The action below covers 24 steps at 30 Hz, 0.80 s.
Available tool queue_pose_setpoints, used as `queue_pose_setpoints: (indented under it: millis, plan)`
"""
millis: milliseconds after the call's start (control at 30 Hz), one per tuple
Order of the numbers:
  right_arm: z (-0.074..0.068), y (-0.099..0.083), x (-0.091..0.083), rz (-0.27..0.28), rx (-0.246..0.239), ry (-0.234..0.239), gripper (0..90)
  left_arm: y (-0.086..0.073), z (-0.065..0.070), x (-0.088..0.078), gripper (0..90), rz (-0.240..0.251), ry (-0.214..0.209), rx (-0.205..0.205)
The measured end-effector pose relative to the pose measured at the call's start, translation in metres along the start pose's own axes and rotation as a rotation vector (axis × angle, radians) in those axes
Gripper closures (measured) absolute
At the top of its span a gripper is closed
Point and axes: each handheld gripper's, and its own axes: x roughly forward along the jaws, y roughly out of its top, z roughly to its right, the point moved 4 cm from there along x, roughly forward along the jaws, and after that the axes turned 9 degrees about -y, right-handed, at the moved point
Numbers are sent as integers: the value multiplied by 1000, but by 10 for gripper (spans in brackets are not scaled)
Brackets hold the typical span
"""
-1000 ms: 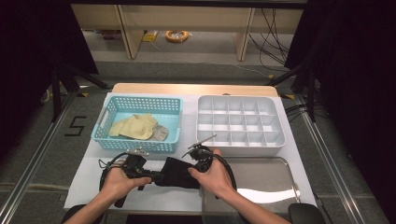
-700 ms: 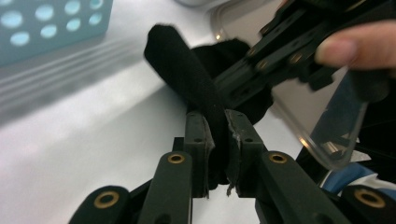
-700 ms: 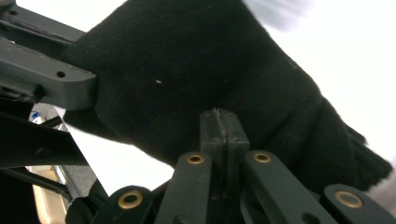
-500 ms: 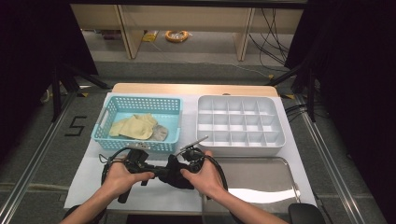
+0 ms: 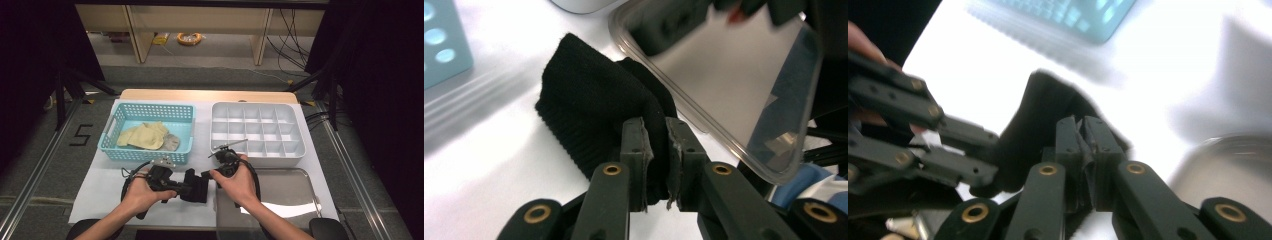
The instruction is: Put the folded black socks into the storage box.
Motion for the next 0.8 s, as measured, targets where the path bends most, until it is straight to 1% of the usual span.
queue_pose_setpoints:
  millis: [33,67,100,133,167,200,233,267,300,333,367,433,467,500,533,567,600,633,667,700,733,767,800]
  plan:
    - [-1,1,-4,-3,33,15,849,0,1,3,787,-1,8,9]
    - [5,3,-6,29,1,1,838,0,1,5,786,-5,8,19]
    - [6,4,-7,29,9,-5,826,0,1,7,785,-9,8,20]
    - [7,4,-7,27,20,-15,808,-1,1,8,784,-17,17,30]
    - [7,5,-6,36,21,-24,794,-1,2,11,783,-19,17,41]
    - [7,5,-6,32,9,-11,774,-1,2,12,782,-21,19,46]
    - [6,5,-5,32,11,0,756,-1,3,14,781,-27,17,53]
    - [4,5,-4,28,19,-9,732,0,3,15,779,-29,20,66]
    - [2,5,-3,33,11,5,712,0,4,17,777,-26,21,65]
    - [-1,5,-2,30,14,0,693,0,4,17,775,-30,22,73]
    - [-1,6,-1,36,-1,-6,678,0,4,18,773,-36,22,79]
    - [-5,6,0,30,8,-1,647,0,5,19,769,-35,23,82]
    - [-6,7,2,28,0,3,627,1,6,20,767,-39,23,92]
    - [-7,7,4,32,-9,-12,614,1,6,21,763,-39,25,98]
    - [-8,7,5,22,-11,-7,607,1,7,22,759,-43,23,101]
    - [-10,8,7,19,-3,-18,606,1,8,23,754,-42,24,108]
    - [-9,8,9,12,-26,-20,624,0,8,24,748,-52,22,120]
    - [-11,7,10,-2,-12,-30,658,0,8,25,744,-47,21,118]
    - [-11,6,13,-18,-22,-40,728,0,9,26,734,-45,13,115]
    - [-10,6,15,-26,-29,-46,769,0,9,25,722,-43,9,118]
    - [-10,5,16,-30,-34,-53,797,0,9,24,705,-33,-2,114]
    - [-8,5,16,-28,-48,-53,816,1,10,21,681,-16,-14,112]
    - [-9,4,15,-41,-29,-62,822,2,11,18,657,8,-27,104]
